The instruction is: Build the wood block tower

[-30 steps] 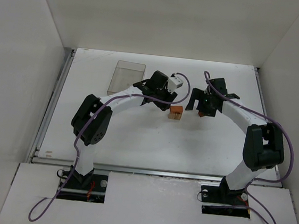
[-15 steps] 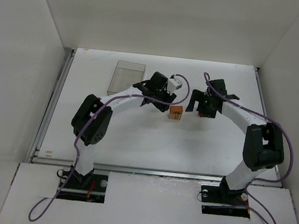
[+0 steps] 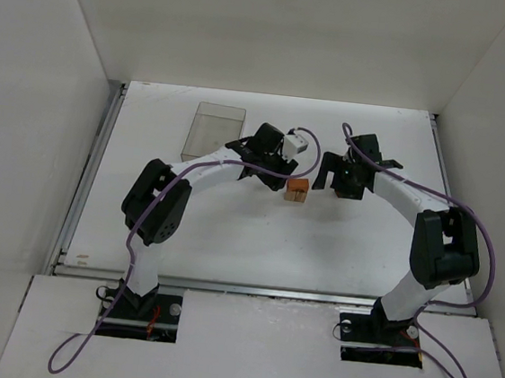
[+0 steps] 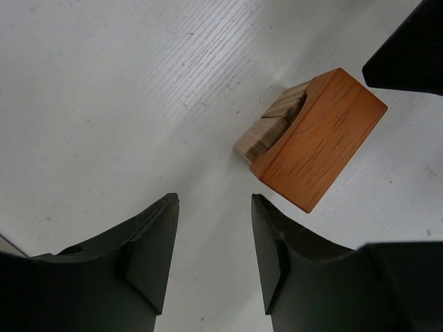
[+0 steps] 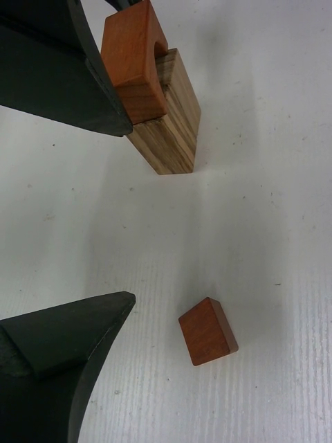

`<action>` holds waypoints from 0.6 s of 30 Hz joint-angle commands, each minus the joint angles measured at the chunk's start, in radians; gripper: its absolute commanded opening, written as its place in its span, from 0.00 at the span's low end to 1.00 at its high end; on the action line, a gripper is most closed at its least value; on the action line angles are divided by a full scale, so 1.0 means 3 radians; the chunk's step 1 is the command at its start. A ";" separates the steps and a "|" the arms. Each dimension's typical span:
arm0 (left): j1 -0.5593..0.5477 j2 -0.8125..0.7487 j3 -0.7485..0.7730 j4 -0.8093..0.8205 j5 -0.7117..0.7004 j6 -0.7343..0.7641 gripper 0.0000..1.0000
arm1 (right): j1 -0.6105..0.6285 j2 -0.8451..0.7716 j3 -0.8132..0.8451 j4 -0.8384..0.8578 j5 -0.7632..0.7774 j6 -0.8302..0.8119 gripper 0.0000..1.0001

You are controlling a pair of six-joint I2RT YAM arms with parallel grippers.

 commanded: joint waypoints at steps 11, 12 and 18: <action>-0.0023 -0.0005 0.0104 0.0037 0.0053 0.0047 0.43 | 0.0023 -0.0002 -0.0010 0.0090 0.0000 0.0028 1.00; -0.0023 0.0026 0.0135 0.0037 0.0053 0.0047 0.43 | 0.0023 -0.0002 -0.0010 0.0090 0.0000 0.0028 1.00; -0.0023 0.0062 0.0201 0.0006 0.0084 0.0047 0.43 | 0.0023 -0.0002 -0.0010 0.0090 0.0000 0.0028 1.00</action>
